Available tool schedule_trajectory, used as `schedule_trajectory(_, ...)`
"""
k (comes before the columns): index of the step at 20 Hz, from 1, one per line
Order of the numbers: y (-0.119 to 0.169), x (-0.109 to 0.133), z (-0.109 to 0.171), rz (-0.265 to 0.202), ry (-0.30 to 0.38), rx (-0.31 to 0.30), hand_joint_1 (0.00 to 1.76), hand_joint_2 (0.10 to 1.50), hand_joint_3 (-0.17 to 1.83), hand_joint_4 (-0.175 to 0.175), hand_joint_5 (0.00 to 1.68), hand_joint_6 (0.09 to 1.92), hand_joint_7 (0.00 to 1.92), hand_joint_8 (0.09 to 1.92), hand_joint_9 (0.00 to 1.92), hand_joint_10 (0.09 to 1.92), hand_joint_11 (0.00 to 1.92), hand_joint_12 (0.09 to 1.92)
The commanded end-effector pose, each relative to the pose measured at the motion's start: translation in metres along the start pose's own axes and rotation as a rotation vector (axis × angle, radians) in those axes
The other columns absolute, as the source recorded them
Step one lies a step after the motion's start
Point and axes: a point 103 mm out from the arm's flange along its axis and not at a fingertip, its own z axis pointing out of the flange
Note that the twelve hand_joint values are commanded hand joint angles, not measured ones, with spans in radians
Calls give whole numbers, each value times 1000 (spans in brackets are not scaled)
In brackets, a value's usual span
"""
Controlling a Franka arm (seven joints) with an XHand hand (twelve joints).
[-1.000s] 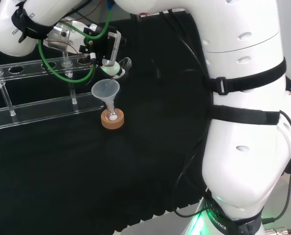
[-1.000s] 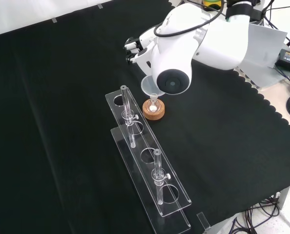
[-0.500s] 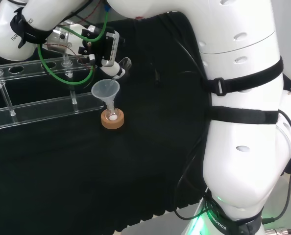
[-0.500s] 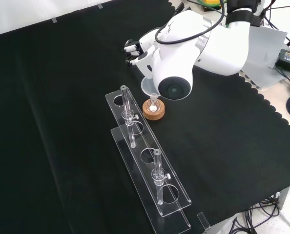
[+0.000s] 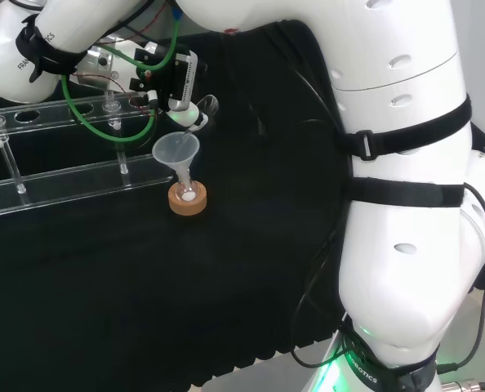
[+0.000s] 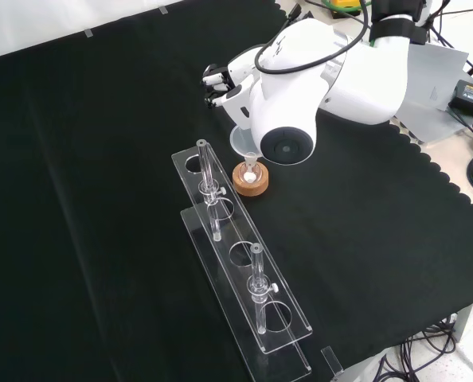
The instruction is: Pour all the NaCl from the weighing funnel into the round-bottom flask.
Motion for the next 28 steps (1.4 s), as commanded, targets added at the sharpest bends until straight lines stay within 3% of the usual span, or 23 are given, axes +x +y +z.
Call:
schedule_trajectory(1,-1,-2,0,-1,-1,-4,1136,609,685,175,1359,527,429,574,786,395,570,1198)
schedule_trajectory(20,2,0,9,9,83,-31,1136,608,687,175,1359,527,431,574,787,398,570,1199)
schedule_trajectory(28,4,-2,21,20,172,-41,1136,608,686,175,1359,529,436,575,798,403,580,1199)
